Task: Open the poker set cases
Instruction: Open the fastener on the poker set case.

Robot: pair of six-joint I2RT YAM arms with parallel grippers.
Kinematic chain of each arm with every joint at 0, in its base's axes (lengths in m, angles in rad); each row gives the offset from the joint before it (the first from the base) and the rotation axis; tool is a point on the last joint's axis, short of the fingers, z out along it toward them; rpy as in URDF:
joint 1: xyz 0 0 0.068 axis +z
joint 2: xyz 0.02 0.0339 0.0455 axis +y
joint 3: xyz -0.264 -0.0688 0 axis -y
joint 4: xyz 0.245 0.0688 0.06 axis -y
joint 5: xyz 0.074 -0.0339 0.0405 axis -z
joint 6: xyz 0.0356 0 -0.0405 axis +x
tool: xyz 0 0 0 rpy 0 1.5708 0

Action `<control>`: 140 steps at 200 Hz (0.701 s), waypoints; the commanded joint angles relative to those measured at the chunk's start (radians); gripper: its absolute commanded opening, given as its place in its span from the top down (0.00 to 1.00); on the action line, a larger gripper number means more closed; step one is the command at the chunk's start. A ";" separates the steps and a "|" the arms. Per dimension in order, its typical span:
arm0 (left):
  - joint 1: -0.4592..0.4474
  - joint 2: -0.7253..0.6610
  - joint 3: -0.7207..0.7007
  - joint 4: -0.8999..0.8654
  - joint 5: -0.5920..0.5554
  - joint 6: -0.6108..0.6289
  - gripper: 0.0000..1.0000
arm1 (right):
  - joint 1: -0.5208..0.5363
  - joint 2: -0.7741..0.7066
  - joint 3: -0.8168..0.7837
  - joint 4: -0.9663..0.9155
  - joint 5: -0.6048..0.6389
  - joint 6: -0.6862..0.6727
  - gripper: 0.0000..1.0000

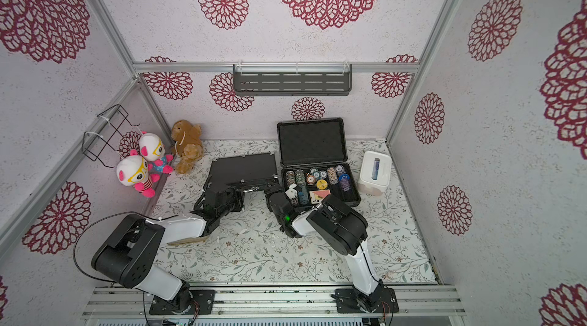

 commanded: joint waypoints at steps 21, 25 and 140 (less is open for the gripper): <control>0.014 -0.070 0.041 0.311 0.029 -0.111 0.99 | -0.011 0.004 0.012 0.011 0.005 -0.001 0.56; 0.013 -0.070 0.040 0.310 0.030 -0.112 0.99 | -0.012 0.004 0.012 0.010 0.005 -0.001 0.57; 0.015 -0.049 0.002 0.353 0.026 -0.151 0.98 | -0.023 -0.031 0.052 -0.159 -0.071 0.012 0.63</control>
